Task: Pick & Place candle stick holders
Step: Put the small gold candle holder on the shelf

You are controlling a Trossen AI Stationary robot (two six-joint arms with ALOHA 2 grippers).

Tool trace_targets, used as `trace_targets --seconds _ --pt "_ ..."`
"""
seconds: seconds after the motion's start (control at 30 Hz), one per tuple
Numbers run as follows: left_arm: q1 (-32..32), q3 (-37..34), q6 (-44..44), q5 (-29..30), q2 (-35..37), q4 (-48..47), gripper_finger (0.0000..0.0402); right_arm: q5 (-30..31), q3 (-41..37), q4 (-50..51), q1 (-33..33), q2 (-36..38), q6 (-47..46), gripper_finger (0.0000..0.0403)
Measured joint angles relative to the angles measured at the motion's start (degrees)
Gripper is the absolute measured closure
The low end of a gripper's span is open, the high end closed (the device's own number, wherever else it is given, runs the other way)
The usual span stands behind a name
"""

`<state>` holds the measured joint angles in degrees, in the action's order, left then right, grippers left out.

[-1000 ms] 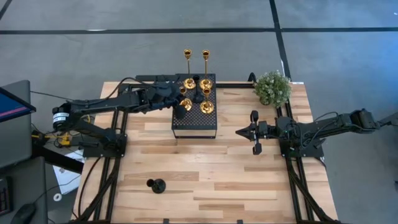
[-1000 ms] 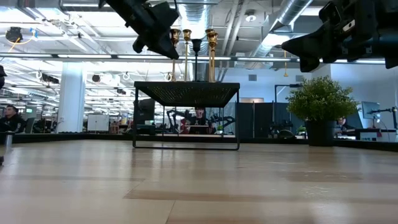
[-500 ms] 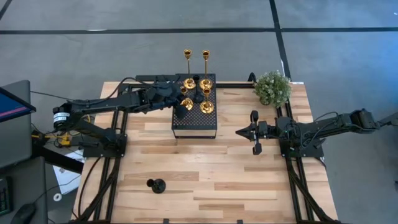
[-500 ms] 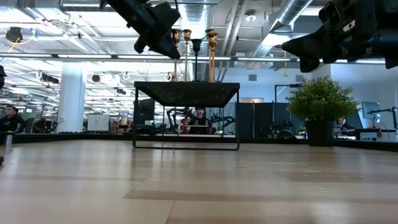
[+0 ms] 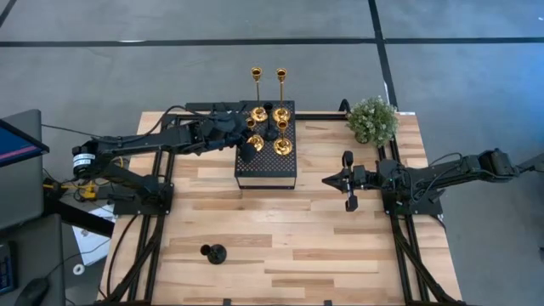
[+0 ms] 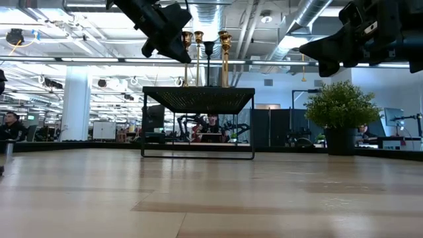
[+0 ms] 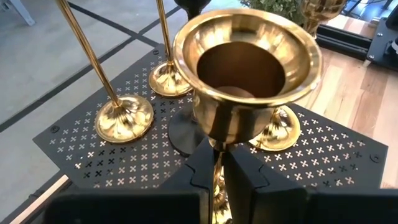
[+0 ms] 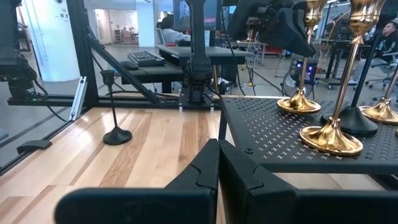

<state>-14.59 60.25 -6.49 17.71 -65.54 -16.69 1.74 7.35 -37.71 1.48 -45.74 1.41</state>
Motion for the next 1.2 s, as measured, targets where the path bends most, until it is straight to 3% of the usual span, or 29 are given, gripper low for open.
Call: trace_targets --seconds 0.93,1.2 --pt "0.0 0.1 -1.5 0.0 -2.0 0.4 0.0383 -0.2 0.0 0.2 0.0 0.0 -1.0 0.0403" --pt "0.0 -0.1 -1.3 -0.2 -1.7 -0.4 0.0348 -0.2 0.0 0.6 0.0 0.0 -1.0 0.0403"
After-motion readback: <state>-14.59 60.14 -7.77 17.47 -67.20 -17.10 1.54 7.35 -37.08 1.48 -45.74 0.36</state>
